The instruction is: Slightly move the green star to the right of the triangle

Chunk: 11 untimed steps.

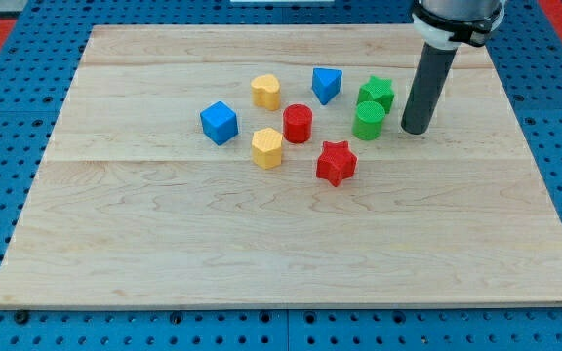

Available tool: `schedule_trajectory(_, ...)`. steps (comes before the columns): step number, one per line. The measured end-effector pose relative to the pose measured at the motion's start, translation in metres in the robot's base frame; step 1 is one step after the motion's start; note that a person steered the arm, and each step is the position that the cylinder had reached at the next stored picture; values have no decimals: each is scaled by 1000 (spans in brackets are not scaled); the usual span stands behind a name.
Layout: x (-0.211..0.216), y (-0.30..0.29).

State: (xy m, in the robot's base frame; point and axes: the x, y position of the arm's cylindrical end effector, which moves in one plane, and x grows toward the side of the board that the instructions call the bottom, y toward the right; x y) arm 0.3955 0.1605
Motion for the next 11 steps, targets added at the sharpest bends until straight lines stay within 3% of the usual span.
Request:
schedule_trajectory(7,-6,1)
schedule_trajectory(9,-51,-36)
schedule_trajectory(10,-51,-47)
schedule_trajectory(11,-71,6)
